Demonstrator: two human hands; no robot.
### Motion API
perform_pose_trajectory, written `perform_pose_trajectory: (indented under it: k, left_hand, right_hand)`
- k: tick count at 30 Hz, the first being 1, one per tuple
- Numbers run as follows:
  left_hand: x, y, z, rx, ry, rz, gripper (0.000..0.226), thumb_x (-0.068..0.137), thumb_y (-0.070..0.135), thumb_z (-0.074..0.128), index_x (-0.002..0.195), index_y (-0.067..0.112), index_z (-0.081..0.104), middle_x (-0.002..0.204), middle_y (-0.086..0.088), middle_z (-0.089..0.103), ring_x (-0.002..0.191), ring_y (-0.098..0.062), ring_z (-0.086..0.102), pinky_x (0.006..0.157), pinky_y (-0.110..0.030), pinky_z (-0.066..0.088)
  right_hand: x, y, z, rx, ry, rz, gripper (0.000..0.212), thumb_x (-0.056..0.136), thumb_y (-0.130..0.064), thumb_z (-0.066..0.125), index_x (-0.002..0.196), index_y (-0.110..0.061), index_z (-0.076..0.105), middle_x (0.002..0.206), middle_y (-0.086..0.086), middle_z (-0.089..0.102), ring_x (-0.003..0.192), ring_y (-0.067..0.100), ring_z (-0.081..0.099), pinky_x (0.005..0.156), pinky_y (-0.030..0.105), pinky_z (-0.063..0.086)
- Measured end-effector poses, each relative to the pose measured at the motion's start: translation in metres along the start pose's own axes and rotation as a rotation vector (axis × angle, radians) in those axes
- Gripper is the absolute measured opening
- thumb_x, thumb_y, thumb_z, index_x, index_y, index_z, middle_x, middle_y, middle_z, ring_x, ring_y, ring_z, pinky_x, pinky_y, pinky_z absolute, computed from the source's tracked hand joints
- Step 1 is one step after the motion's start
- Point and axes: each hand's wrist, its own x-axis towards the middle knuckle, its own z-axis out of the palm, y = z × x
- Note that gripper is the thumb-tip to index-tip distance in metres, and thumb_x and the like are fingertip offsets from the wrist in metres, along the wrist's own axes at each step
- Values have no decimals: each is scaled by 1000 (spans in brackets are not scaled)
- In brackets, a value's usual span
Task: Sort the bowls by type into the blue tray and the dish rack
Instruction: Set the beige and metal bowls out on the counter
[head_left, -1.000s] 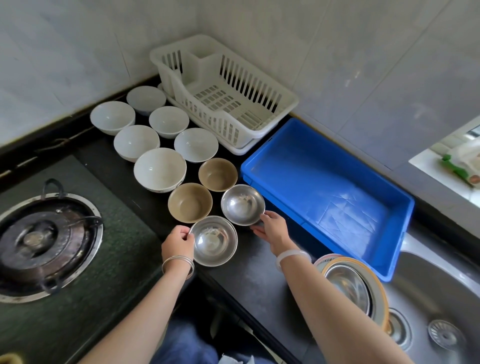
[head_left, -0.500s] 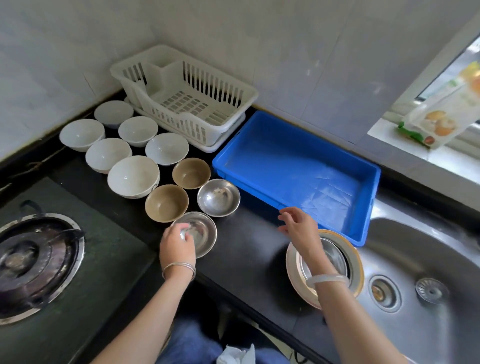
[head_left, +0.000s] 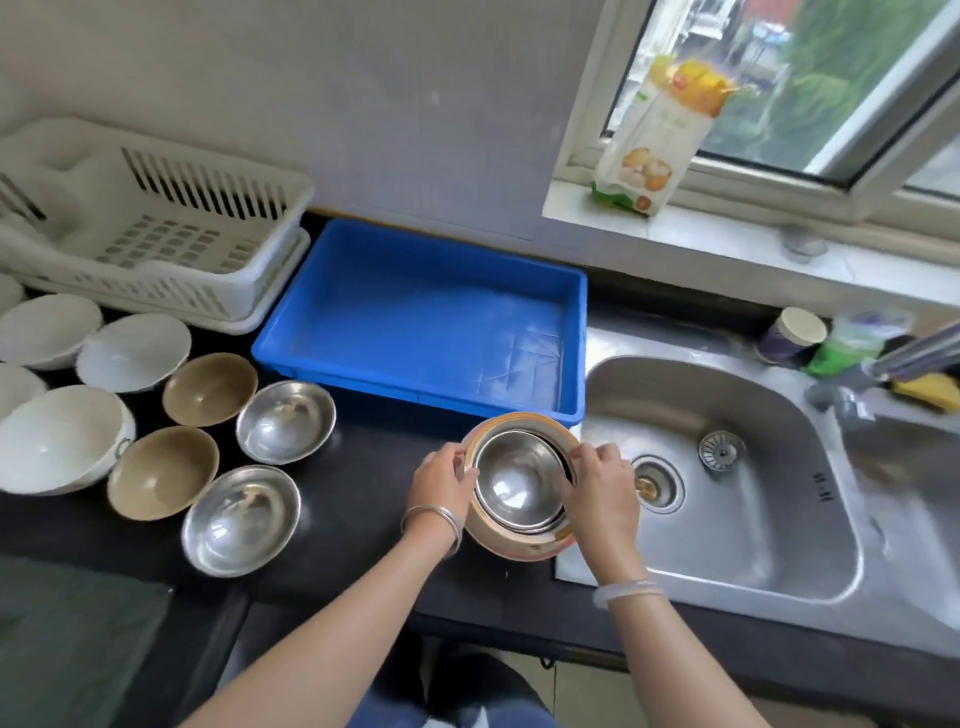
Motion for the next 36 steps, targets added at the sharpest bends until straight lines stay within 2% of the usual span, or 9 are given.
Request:
perform_pose_trajectory:
  k: [3, 5, 9, 14, 19, 22, 25, 32, 36]
  left_hand:
    - [7, 3, 7, 143, -6, 21, 27, 89, 26, 56, 113, 14, 57, 114, -6, 60, 107, -24, 53, 86, -31, 44]
    - [9, 4, 8, 223, 17, 46, 26, 89, 27, 55, 111, 14, 57, 111, -6, 62, 108, -25, 50, 88, -34, 42]
    - [11, 7, 10, 126, -27, 29, 22, 87, 22, 58, 107, 12, 57, 106, -8, 63, 96, -24, 59, 81, -35, 50]
    - [14, 5, 10, 126, -29, 33, 18, 87, 20, 60, 103, 13, 57, 103, -6, 63, 90, -22, 59, 72, -29, 46]
    - [16, 6, 12, 164, -16, 35, 18, 86, 16, 58, 103, 13, 55, 105, -6, 62, 92, -25, 60, 78, -36, 51]
    - [18, 6, 13, 184, -15, 29, 18, 86, 15, 57, 104, 15, 54, 105, -5, 60, 92, -25, 60, 77, -36, 52]
    - [20, 6, 15, 202, -13, 30, 18, 86, 16, 57, 104, 16, 54, 105, -5, 60, 90, -23, 60, 76, -35, 53]
    - [21, 13, 14, 326, -46, 49, 31, 82, 21, 65, 109, 17, 51, 107, -5, 60, 96, -24, 60, 76, -35, 53]
    - [22, 17, 13, 347, -61, 50, 30, 83, 15, 61, 111, 16, 50, 105, -7, 62, 92, -24, 62, 67, -31, 50]
  right_hand:
    - [0, -2, 5, 5, -20, 41, 48, 77, -26, 74, 117, -15, 50, 111, 8, 50, 100, 30, 49, 71, 36, 45]
    - [2, -3, 8, 10, -33, 56, 52, 77, -29, 75, 119, -18, 46, 110, 7, 49, 100, 29, 50, 71, 37, 47]
    - [7, -7, 13, 83, -55, 70, 45, 81, -22, 68, 118, -20, 42, 108, 6, 49, 93, 29, 56, 62, 35, 45]
    - [7, -5, 14, 85, -11, 47, 38, 86, -9, 53, 122, -18, 44, 108, 8, 52, 86, 33, 58, 58, 32, 35]
    - [8, -3, 13, 48, -6, 51, 39, 91, -10, 43, 129, -18, 44, 112, 9, 60, 93, 35, 60, 65, 33, 37]
    - [11, -4, 10, -30, -21, 60, 29, 94, -11, 39, 122, -13, 48, 107, 11, 66, 91, 36, 63, 63, 33, 36]
    - [14, -2, 4, -67, 12, 64, 15, 95, -13, 39, 104, -10, 51, 96, 13, 69, 85, 36, 64, 59, 31, 34]
    - [11, 1, -9, 89, 139, 29, 16, 95, -13, 44, 88, -3, 55, 90, 16, 64, 80, 36, 57, 60, 32, 29]
    - [7, 6, -16, 191, 160, 55, 16, 93, -11, 47, 79, -4, 52, 81, 19, 64, 71, 36, 52, 60, 32, 27]
